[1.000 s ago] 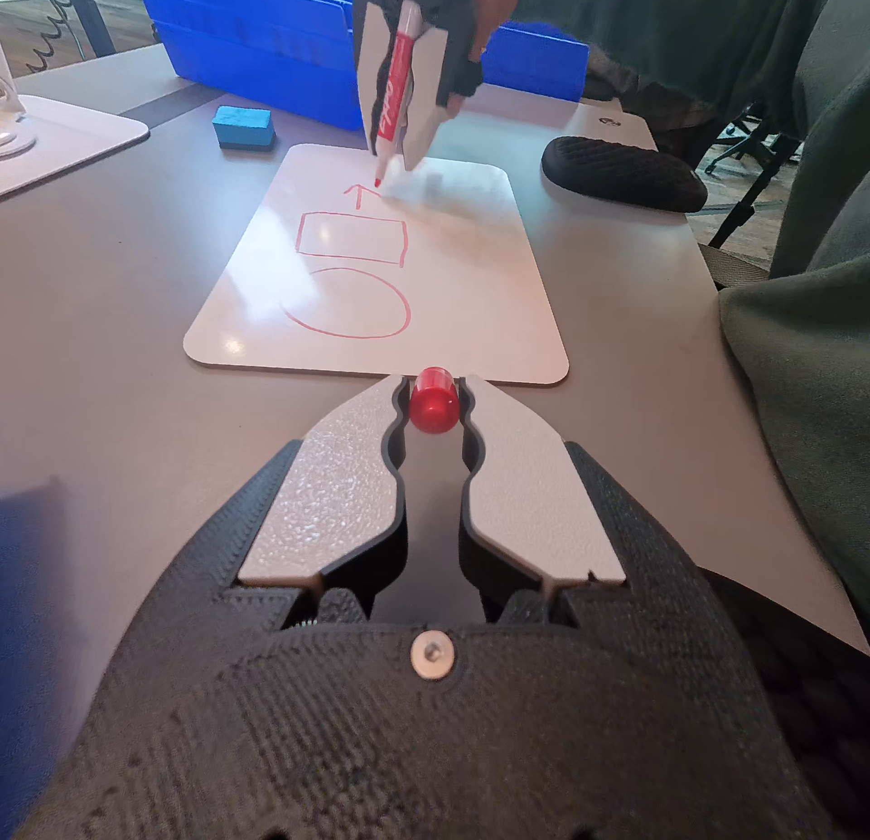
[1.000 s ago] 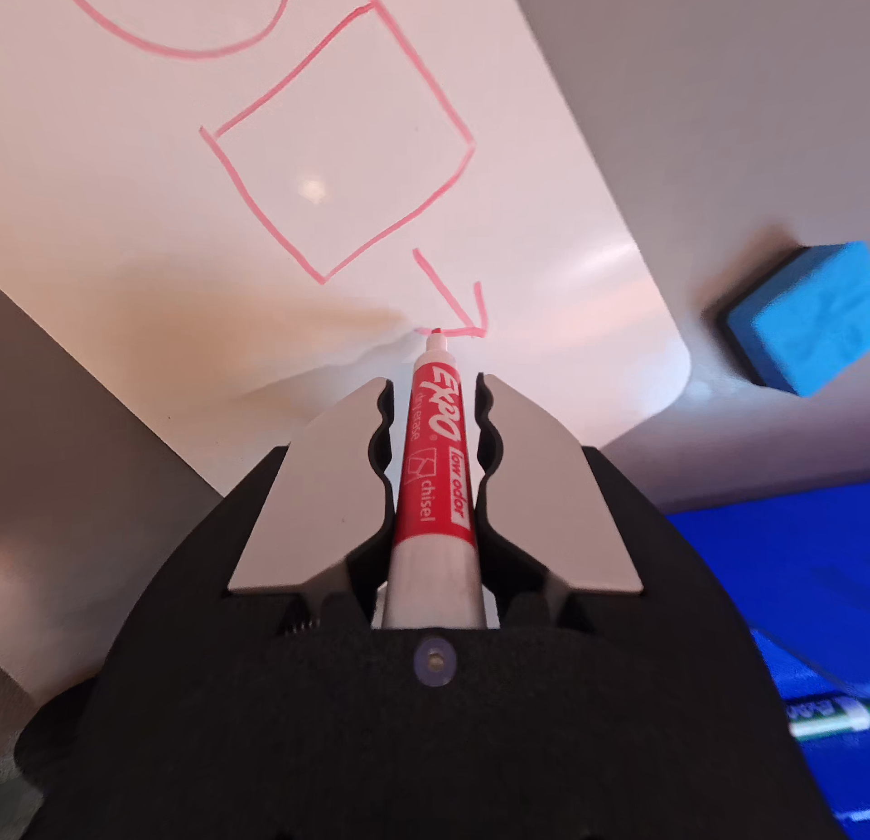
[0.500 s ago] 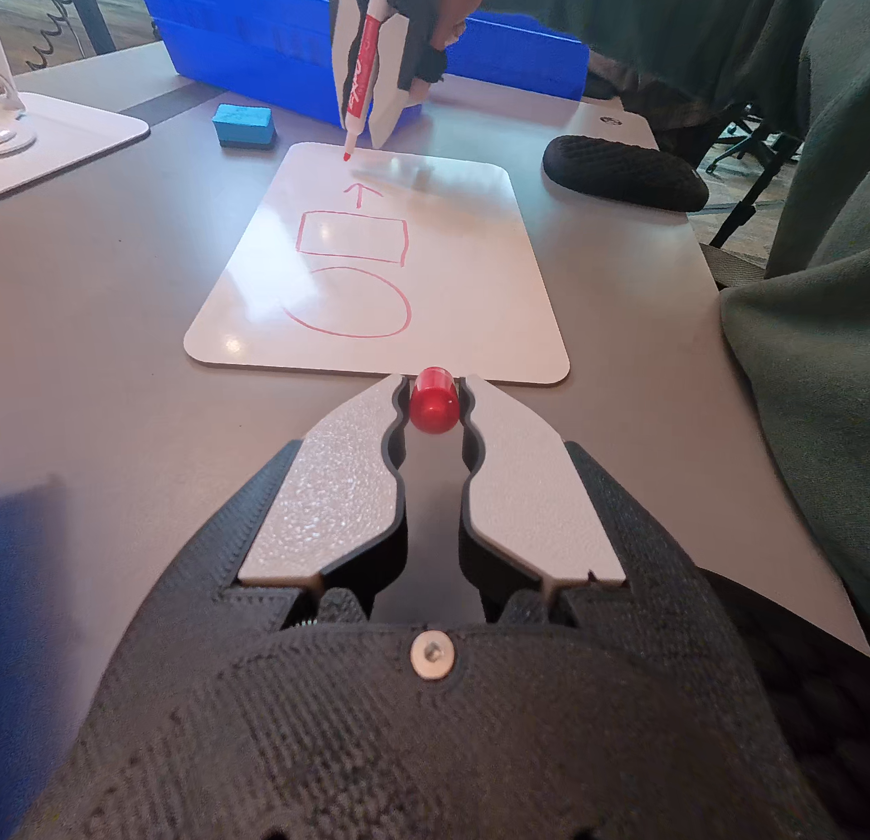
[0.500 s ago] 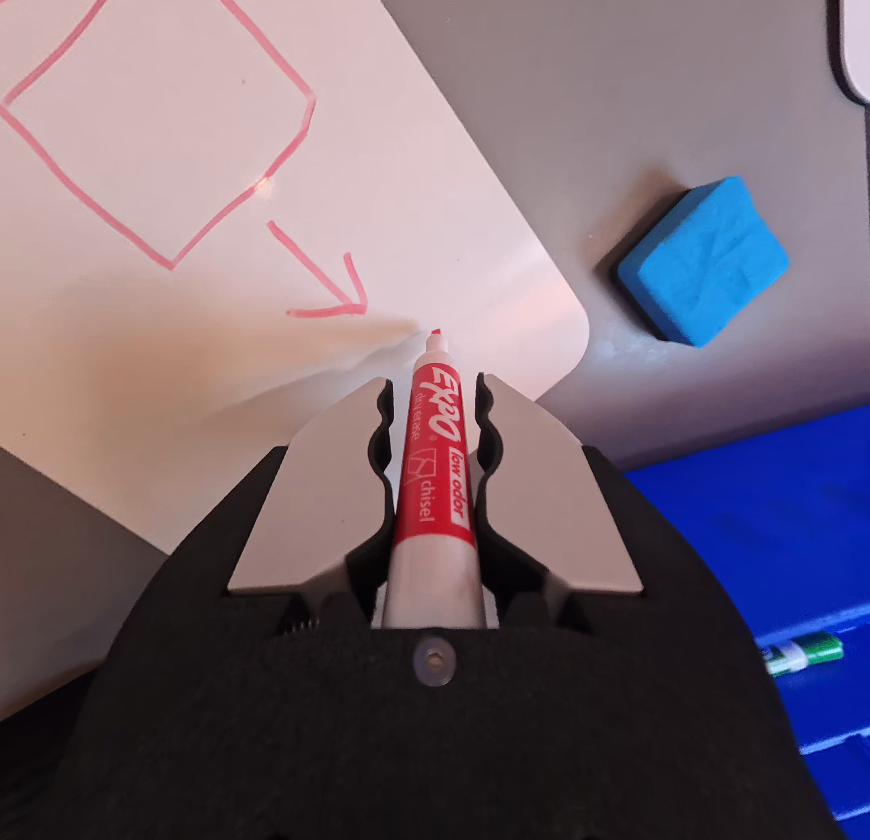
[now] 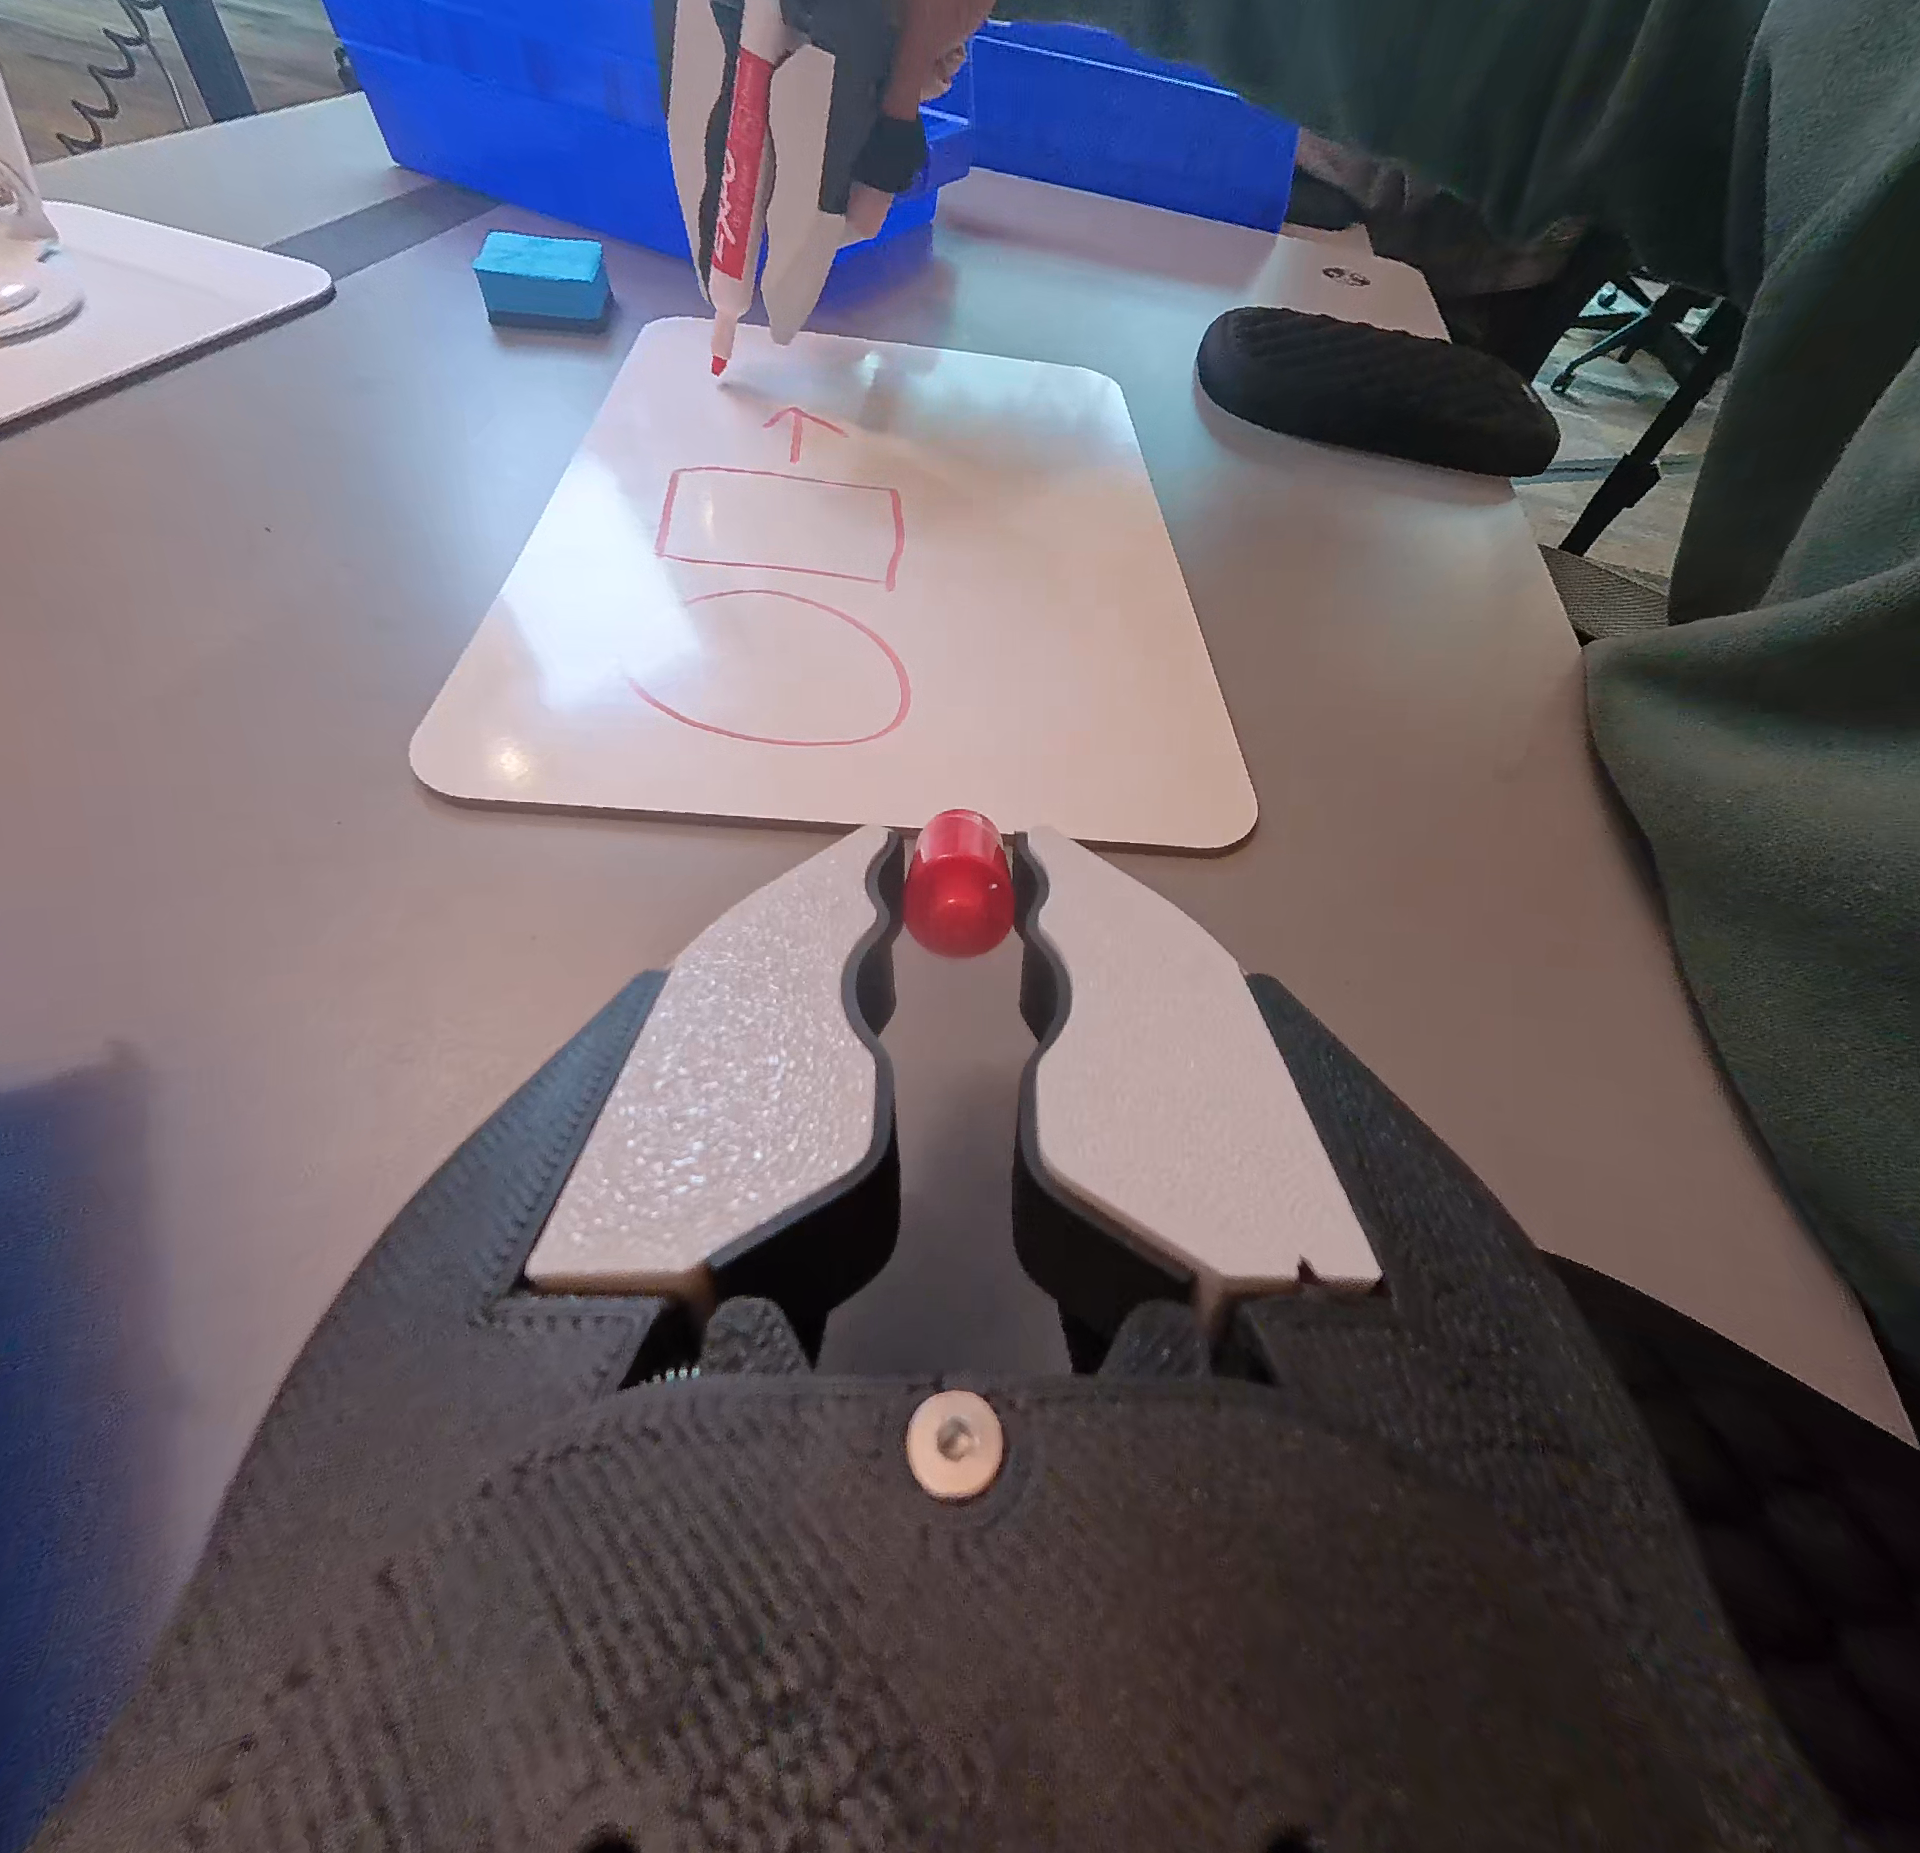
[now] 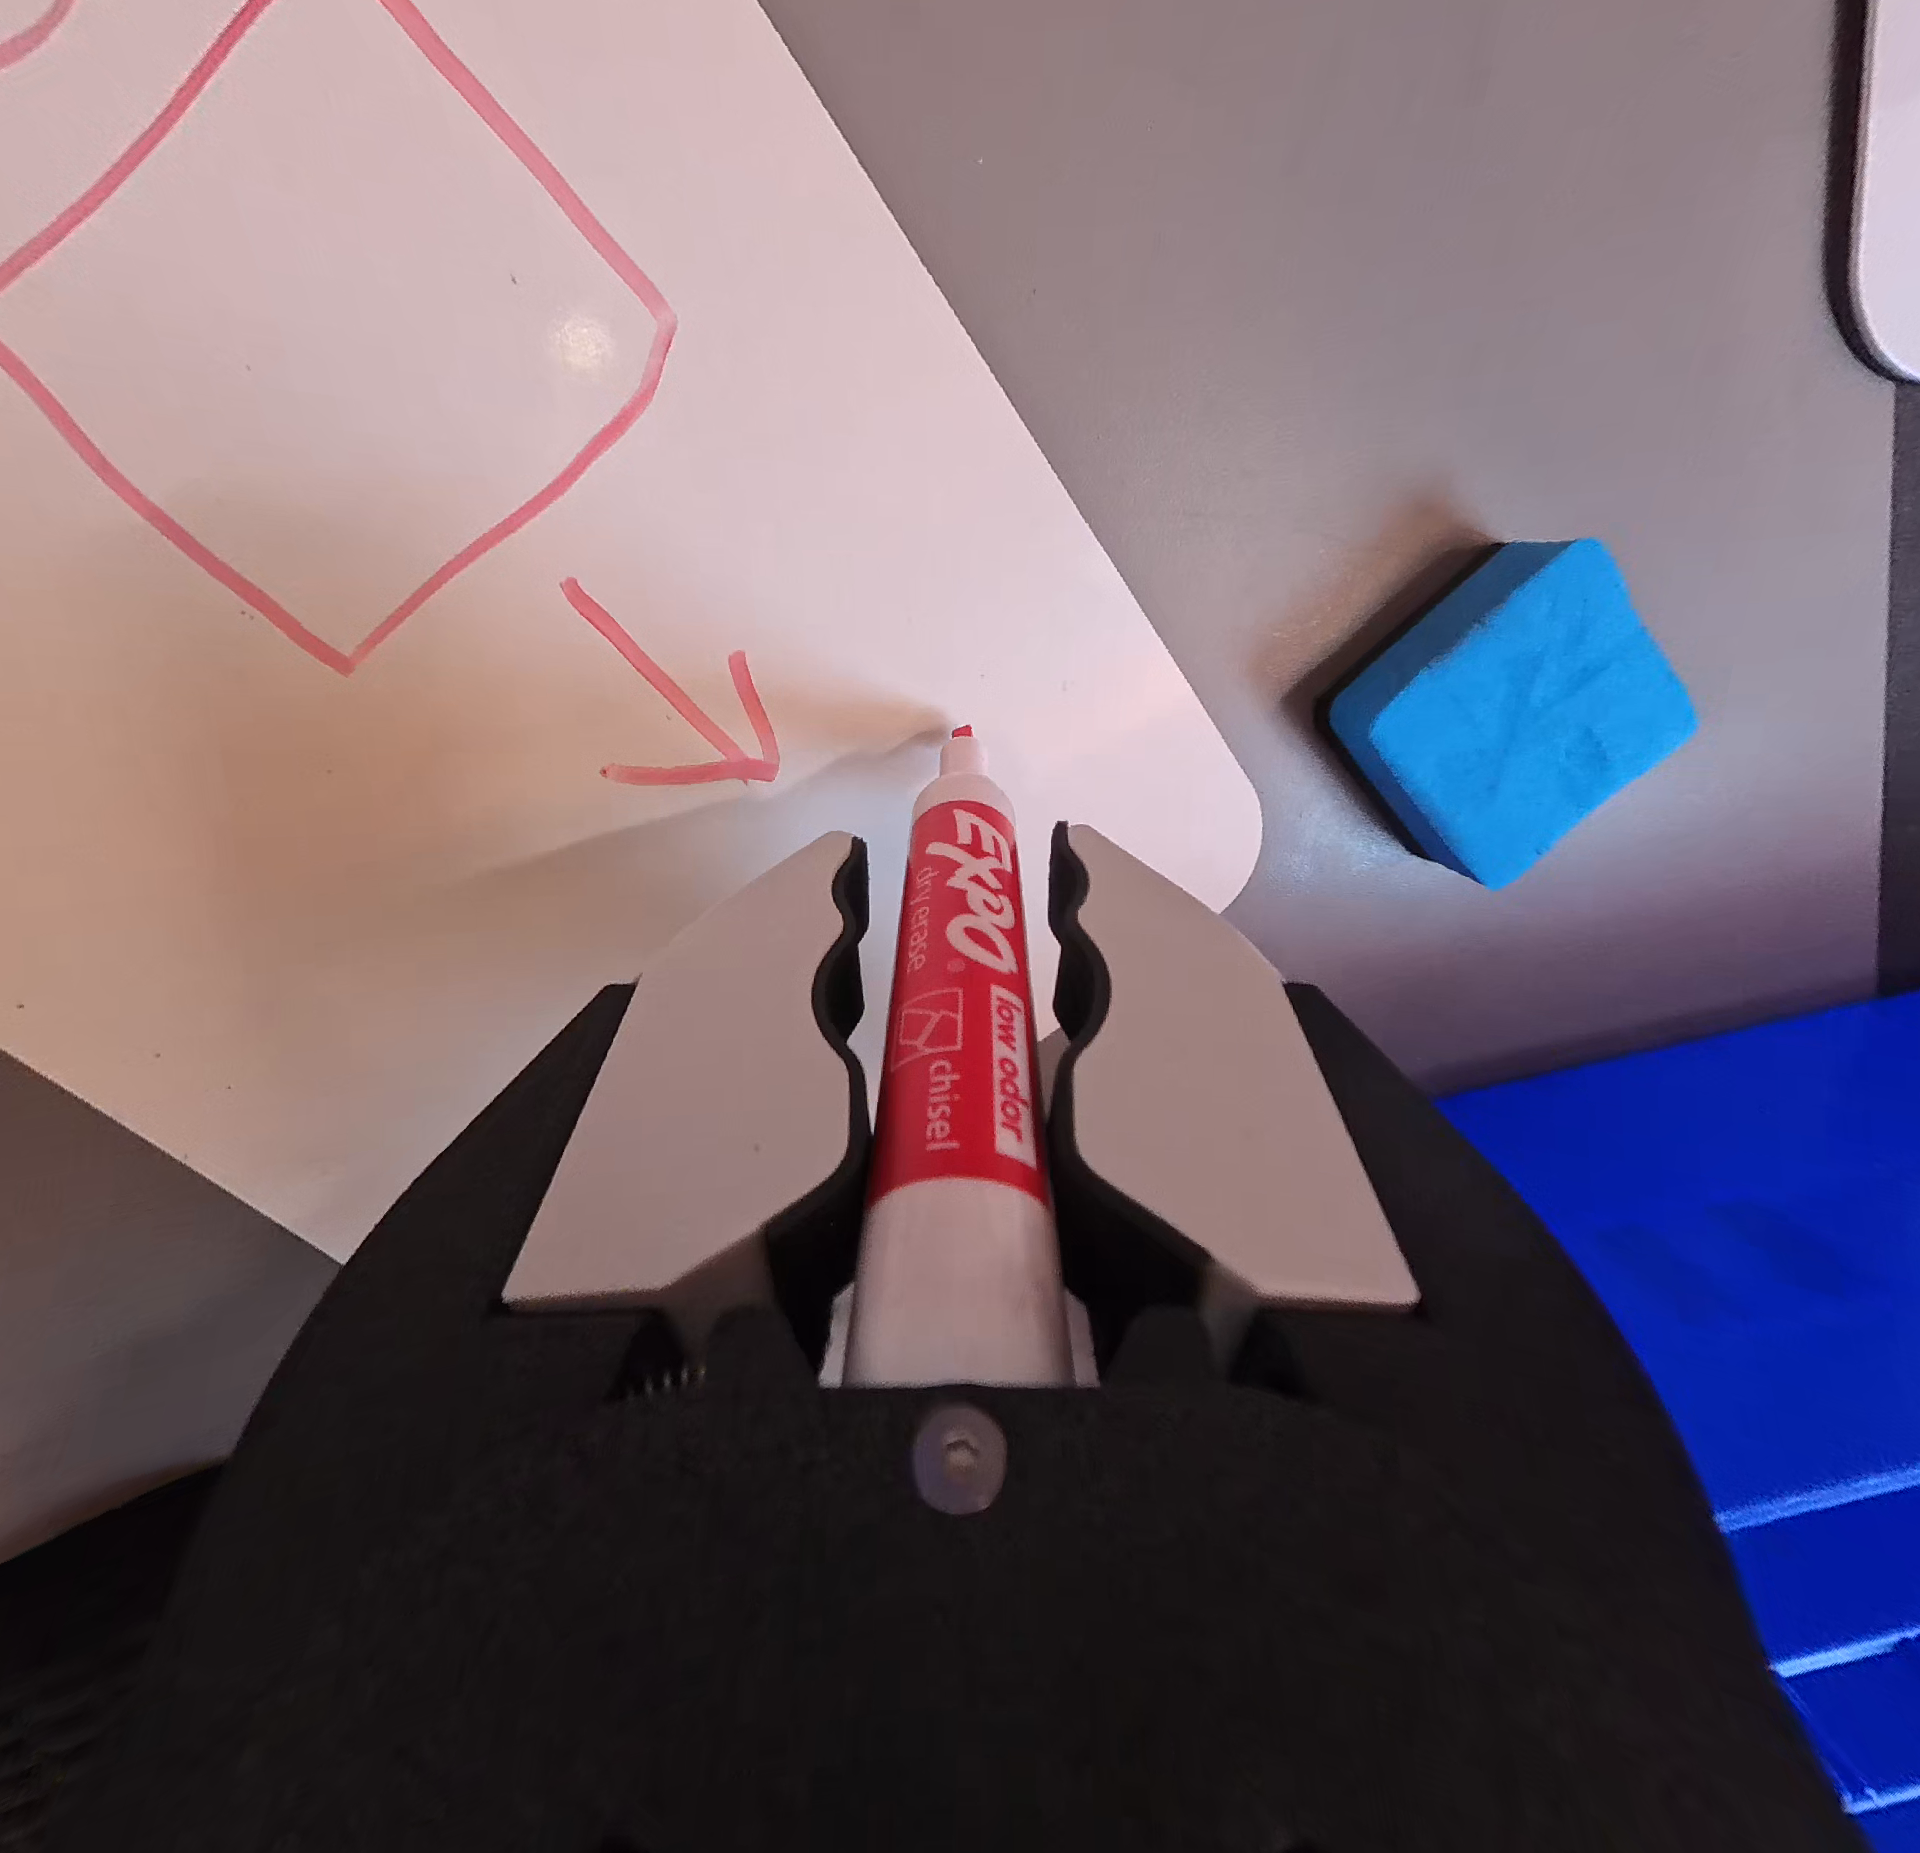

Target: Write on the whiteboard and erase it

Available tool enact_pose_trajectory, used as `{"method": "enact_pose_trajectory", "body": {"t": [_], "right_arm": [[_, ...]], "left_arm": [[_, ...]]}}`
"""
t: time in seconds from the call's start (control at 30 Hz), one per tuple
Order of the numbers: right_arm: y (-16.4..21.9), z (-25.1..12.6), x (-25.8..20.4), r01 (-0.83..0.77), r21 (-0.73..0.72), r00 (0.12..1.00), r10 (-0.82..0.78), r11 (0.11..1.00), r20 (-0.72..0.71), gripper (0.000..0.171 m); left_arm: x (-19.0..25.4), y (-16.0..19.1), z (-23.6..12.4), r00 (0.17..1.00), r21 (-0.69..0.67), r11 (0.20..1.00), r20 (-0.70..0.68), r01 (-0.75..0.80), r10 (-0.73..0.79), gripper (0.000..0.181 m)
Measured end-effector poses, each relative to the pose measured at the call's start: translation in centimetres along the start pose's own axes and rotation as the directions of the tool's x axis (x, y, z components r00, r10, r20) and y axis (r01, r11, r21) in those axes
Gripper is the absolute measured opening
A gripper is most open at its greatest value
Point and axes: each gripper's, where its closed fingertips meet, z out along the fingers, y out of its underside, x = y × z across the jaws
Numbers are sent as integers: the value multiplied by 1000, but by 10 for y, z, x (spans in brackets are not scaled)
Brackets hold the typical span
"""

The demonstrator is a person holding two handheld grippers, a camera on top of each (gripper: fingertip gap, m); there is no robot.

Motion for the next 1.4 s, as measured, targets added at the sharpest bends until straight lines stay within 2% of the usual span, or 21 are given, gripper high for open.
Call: {"method": "enact_pose_trajectory", "body": {"t": [1.4], "right_arm": [[6,3,-9,-39,1,998,39,999,46,34]], "left_arm": [[2,1,-1,1000,-6,1000,2,-8,8,20]]}}
